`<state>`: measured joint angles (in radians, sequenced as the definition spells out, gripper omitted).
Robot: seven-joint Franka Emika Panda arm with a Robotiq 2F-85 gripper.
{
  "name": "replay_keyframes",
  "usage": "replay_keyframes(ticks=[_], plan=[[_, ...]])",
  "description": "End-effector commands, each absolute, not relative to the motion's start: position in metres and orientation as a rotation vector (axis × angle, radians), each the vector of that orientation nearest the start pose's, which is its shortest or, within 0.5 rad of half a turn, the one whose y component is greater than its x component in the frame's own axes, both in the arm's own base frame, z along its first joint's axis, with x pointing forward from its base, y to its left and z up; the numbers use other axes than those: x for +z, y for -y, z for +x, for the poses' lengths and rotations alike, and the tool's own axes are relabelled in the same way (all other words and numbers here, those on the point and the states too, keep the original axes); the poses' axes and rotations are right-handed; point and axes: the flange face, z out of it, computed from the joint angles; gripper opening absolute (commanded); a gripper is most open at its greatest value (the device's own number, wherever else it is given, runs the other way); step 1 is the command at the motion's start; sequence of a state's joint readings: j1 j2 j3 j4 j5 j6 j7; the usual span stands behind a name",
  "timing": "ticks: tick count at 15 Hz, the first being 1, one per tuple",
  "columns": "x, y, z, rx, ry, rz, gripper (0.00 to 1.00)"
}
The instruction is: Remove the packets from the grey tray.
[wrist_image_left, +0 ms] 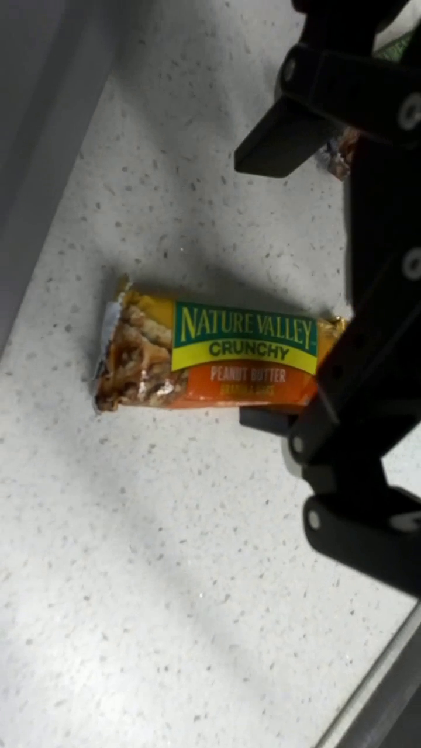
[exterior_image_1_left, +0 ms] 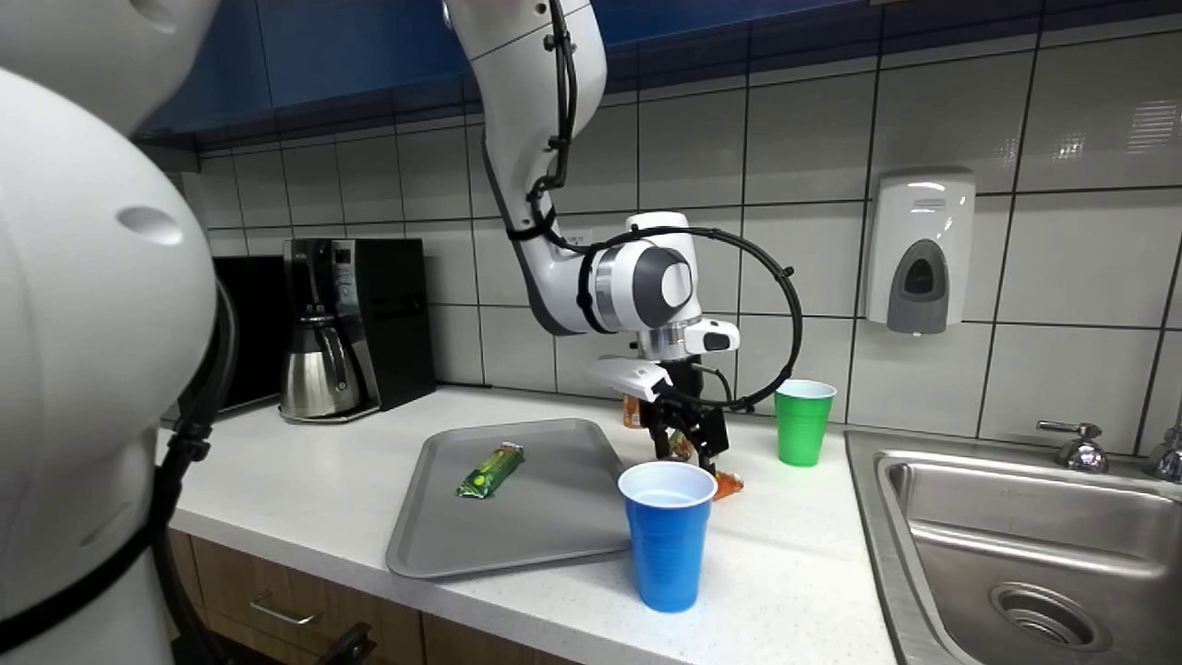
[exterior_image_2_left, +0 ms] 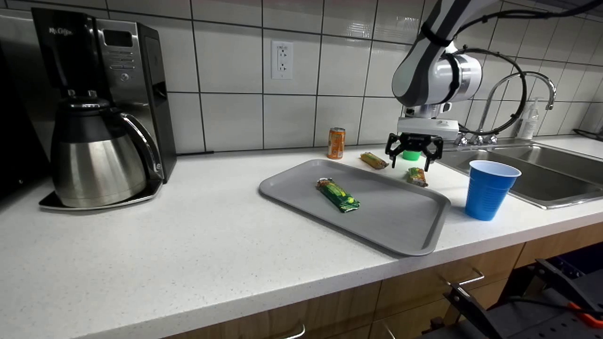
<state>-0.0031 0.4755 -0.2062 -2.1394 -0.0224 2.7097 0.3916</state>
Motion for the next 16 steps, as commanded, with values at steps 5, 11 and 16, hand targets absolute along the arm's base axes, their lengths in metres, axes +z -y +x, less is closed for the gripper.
replay_keyframes(ticks=[5,11,16], plan=[[0.222,0.076,0.568,-0.214,-0.752,-3.105,1.00],[0.239,0.032,0.565,-0.233,-0.629,-3.085,1.00],[0.252,0.000,0.557,-0.213,-0.503,-3.049,1.00]])
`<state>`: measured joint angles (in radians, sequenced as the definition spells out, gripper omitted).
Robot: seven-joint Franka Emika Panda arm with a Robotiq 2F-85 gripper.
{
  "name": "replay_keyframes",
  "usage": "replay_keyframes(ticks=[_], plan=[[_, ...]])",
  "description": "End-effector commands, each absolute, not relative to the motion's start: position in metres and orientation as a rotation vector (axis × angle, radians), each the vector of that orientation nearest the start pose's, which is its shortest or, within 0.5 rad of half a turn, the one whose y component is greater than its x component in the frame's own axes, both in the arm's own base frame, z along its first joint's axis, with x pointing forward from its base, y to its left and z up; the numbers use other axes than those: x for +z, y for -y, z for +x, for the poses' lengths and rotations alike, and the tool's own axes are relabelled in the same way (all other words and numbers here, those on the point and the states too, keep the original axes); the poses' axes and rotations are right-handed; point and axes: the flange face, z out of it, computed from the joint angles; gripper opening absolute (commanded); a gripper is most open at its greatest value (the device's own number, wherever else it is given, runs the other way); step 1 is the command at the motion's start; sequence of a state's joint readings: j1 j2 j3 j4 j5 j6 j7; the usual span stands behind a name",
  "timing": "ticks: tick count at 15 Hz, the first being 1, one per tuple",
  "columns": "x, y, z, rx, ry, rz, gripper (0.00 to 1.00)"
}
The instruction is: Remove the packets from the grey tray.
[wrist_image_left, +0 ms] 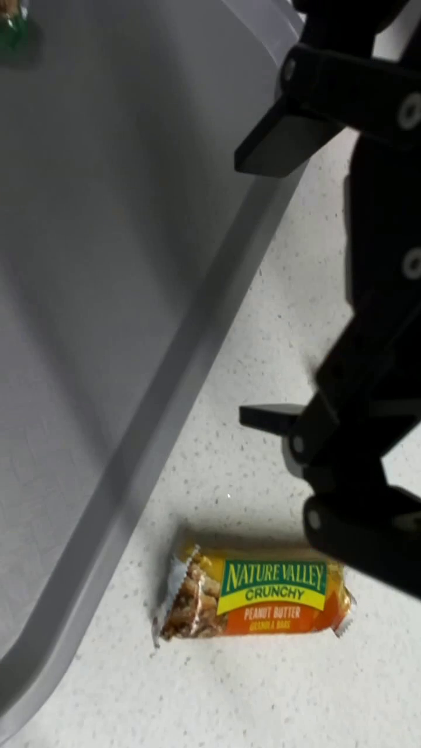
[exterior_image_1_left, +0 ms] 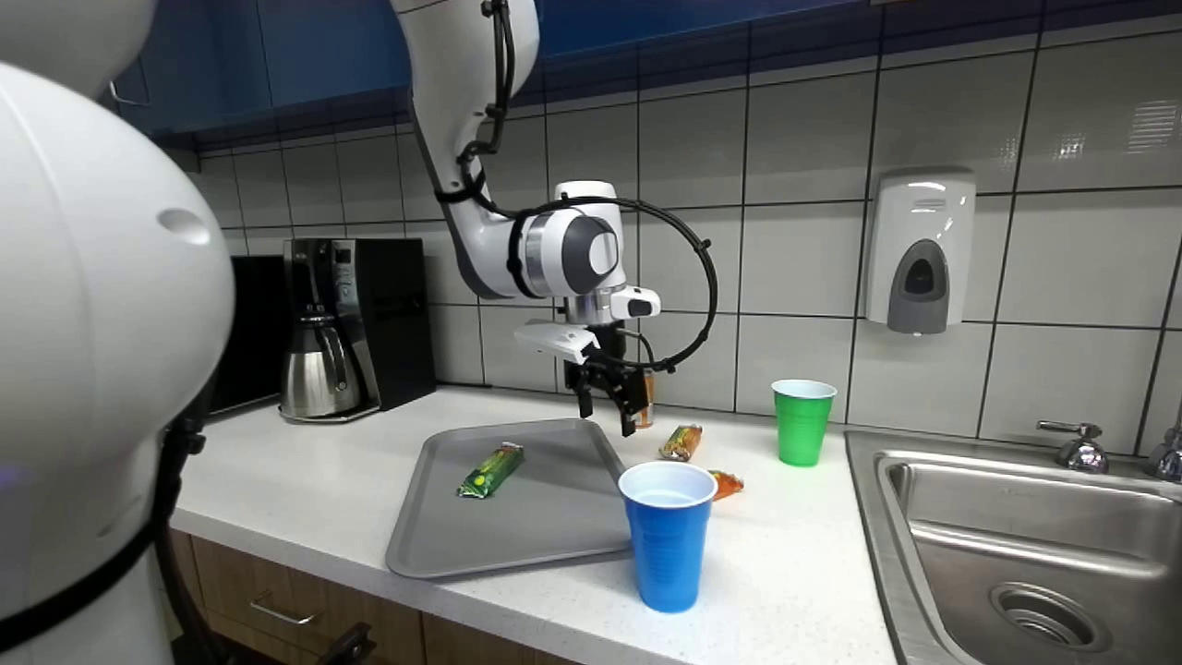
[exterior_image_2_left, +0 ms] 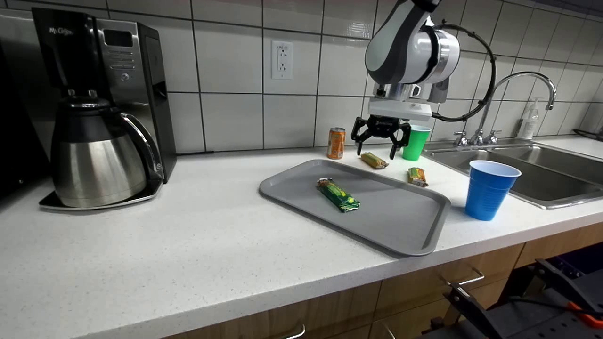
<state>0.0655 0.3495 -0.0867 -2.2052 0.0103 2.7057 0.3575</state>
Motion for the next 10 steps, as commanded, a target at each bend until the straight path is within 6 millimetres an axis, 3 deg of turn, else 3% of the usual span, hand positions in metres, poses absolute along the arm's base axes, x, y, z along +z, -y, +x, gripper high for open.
replay_keyframes(ticks=[1,6,10], plan=[[0.254,-0.006,0.555,-0.208,-0.468,-3.041,1.00],[0.260,-0.031,0.546,-0.183,-0.319,-3.020,1.00],[0.252,-0.051,0.539,-0.145,-0.181,-3.014,1.00]])
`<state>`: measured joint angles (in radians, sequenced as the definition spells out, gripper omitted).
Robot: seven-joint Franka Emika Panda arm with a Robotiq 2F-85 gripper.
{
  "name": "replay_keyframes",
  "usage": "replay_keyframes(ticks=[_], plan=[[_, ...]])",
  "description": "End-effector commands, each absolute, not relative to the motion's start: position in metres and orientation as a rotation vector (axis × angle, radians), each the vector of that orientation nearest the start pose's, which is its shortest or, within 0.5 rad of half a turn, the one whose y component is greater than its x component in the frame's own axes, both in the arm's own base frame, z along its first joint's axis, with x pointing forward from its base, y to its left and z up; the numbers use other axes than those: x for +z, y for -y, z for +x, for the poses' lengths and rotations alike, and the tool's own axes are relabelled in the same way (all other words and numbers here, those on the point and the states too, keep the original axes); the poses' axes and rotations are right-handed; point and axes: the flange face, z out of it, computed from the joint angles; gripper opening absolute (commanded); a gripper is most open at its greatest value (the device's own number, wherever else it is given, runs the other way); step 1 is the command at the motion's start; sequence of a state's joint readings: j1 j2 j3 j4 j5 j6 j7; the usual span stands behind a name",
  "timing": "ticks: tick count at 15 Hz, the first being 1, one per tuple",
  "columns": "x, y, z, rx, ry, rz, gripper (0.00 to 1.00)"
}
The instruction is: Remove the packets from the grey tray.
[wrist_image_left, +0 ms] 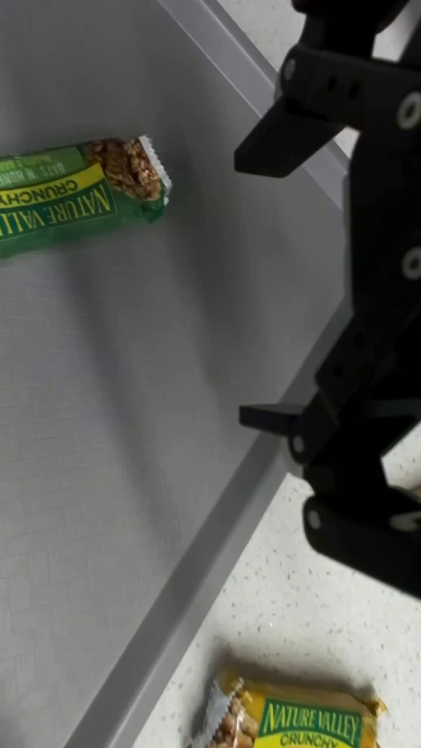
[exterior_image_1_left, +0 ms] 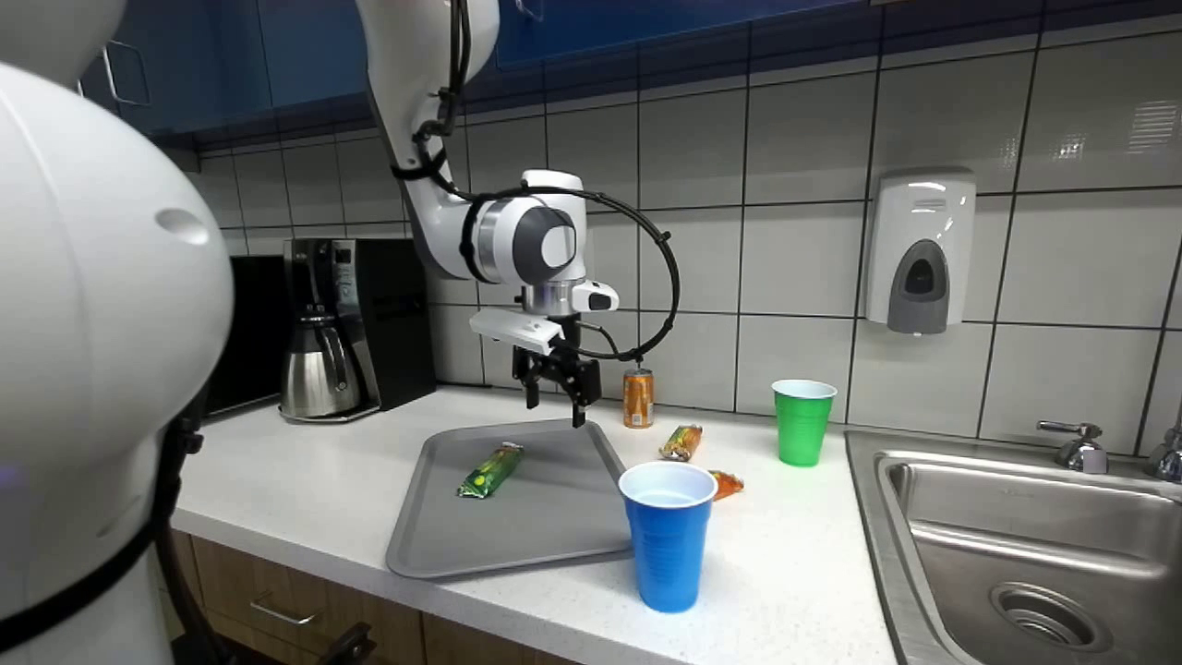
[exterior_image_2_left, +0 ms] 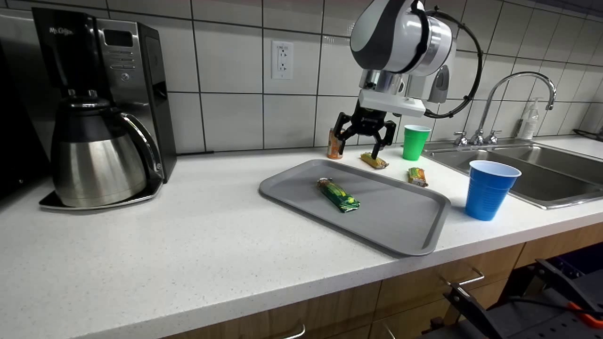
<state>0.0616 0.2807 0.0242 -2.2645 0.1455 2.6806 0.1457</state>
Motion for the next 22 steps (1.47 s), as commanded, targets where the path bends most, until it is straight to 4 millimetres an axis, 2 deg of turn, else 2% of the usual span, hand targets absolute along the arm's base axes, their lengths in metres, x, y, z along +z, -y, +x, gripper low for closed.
replay_keyframes(ticks=[1,11,22], plan=[[0.249,-0.055,0.537,-0.133,-0.147,-3.014,1.00],[0.223,-0.097,0.522,-0.028,0.136,-3.004,1.00],[0.199,-0.106,0.523,0.026,0.208,-3.018,1.00]])
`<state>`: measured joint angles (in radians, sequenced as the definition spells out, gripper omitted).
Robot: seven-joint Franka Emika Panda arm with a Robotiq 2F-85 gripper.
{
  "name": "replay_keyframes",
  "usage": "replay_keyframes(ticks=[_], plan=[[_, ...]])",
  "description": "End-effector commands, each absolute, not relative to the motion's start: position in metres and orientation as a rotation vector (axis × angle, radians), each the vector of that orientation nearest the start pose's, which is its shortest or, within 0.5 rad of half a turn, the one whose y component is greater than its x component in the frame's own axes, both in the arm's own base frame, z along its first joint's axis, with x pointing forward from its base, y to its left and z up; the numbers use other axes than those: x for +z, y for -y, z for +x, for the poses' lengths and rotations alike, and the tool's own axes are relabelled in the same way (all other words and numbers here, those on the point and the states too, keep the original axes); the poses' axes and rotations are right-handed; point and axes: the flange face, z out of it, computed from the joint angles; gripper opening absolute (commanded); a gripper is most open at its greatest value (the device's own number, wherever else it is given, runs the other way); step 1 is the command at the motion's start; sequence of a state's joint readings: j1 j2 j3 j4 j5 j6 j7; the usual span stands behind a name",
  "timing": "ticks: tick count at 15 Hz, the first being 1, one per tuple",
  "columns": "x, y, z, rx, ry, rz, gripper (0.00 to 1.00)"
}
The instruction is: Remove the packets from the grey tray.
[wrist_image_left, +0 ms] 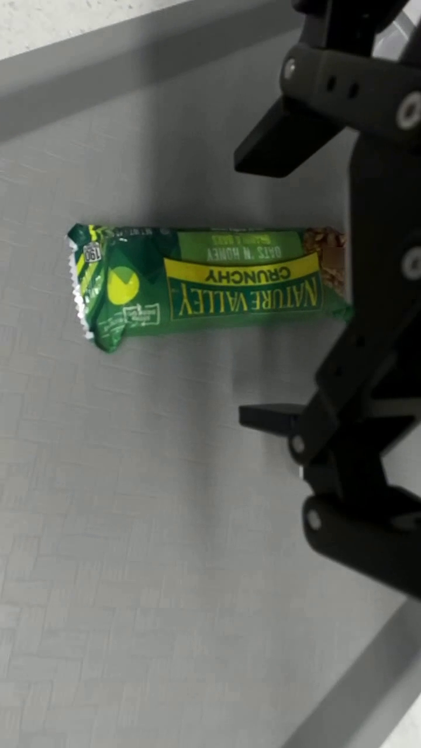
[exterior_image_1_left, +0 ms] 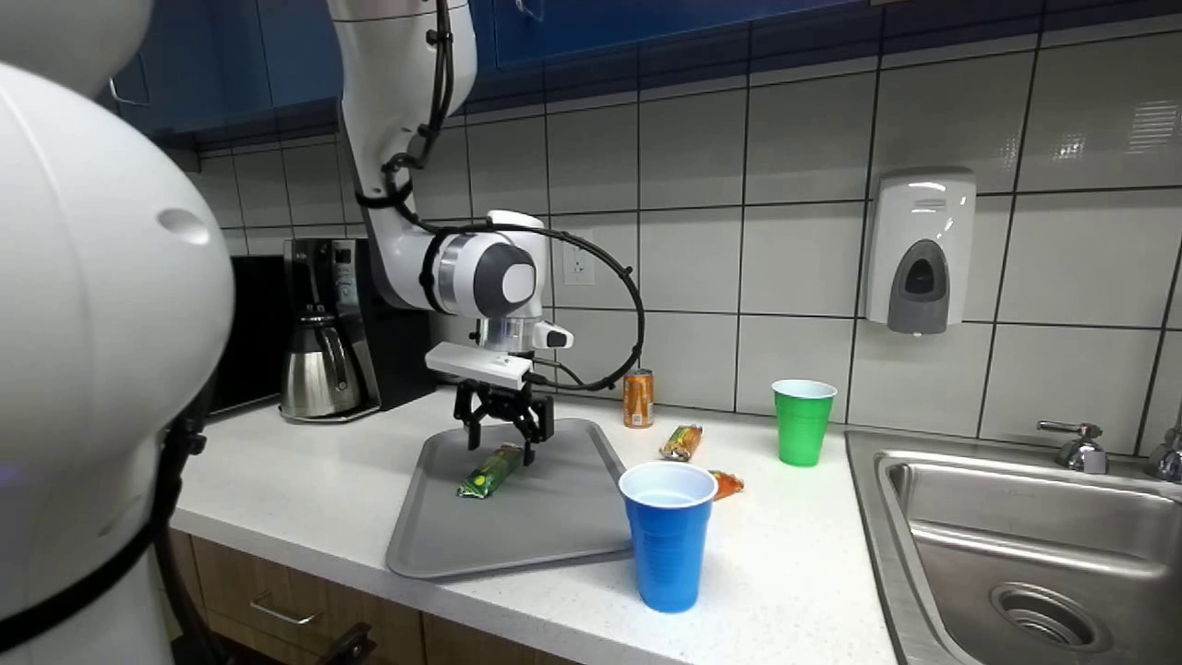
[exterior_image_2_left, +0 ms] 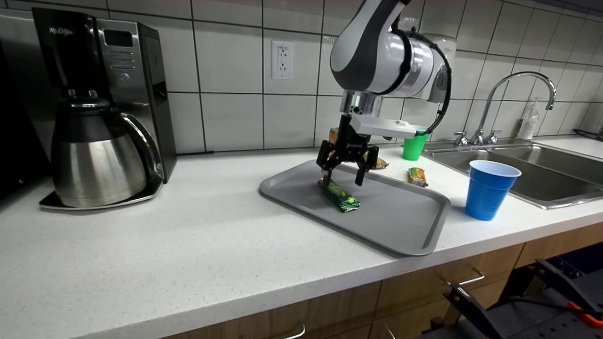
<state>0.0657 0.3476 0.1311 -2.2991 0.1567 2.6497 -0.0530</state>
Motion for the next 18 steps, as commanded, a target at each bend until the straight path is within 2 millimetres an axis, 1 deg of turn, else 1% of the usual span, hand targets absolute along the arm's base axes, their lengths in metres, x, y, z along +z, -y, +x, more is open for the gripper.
replay_keyframes(ticks=[1,11,12,13,14,15,17,18], plan=[[0.197,-0.108,0.524,0.028,0.215,-3.022,1.00],[0.185,-0.122,0.527,0.038,0.326,-3.067,1.00],[0.185,-0.122,0.528,0.037,0.329,-3.066,0.88],[0.185,-0.123,0.528,0.036,0.336,-3.068,0.72],[0.184,-0.123,0.528,0.035,0.340,-3.069,0.66],[0.184,-0.123,0.529,0.035,0.343,-3.069,0.56],[0.184,-0.123,0.529,0.034,0.350,-3.070,0.40],[0.184,-0.124,0.529,0.033,0.352,-3.070,0.34]])
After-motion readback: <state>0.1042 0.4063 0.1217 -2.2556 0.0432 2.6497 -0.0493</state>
